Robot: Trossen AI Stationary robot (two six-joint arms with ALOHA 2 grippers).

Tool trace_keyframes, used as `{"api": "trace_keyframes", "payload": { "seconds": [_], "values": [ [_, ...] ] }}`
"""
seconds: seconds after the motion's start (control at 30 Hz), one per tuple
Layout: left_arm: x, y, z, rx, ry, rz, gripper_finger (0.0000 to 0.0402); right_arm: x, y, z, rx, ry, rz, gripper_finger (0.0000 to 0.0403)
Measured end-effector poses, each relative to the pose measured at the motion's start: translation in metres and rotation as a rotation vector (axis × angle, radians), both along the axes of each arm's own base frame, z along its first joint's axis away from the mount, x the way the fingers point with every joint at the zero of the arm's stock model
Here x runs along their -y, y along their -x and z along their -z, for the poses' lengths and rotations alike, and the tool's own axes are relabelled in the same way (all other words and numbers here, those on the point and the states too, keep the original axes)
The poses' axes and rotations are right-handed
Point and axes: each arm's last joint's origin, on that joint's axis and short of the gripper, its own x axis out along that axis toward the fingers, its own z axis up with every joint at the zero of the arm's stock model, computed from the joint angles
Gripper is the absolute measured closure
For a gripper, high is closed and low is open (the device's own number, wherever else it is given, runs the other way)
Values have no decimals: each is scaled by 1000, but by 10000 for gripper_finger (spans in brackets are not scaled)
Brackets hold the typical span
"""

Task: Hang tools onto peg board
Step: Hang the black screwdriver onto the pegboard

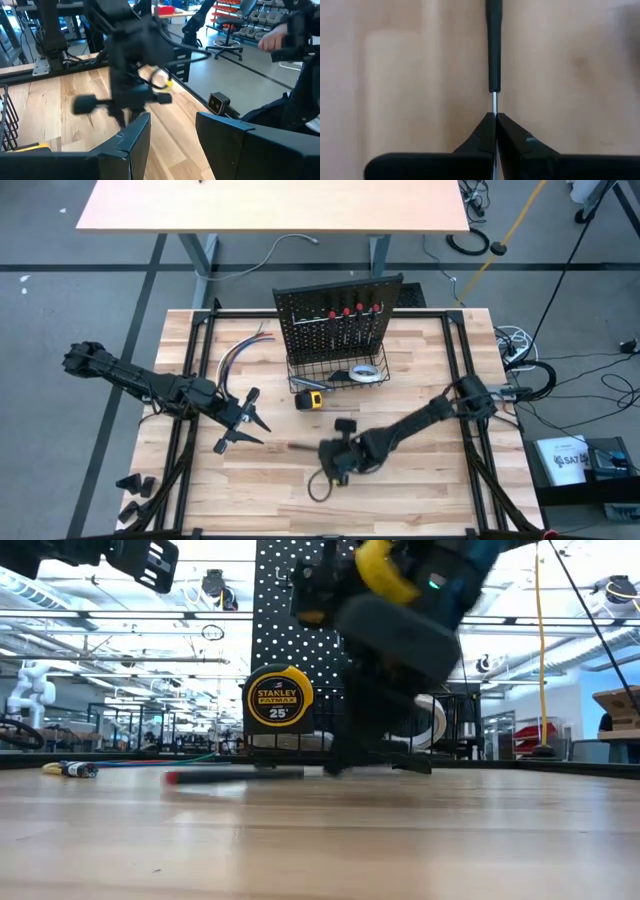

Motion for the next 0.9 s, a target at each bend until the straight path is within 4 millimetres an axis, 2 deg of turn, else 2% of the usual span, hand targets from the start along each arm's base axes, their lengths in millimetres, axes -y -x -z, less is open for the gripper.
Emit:
{"api": "trace_keyframes", "payload": {
  "seconds": [0.1,0.23,0.6,0.9],
  "values": [
    [0,0,0,-1,1,0,237,9,2,-10,-35,-41,16,402],
    [0,0,0,-2,0,0,237,12,0,-8,-70,-117,-15,391],
    [0,0,0,-2,1,-1,237,11,-1,-7,-72,-167,17,323],
    [0,0,0,-2,1,-1,237,1,-27,-27,257,-238,-86,241]
  ]
}}
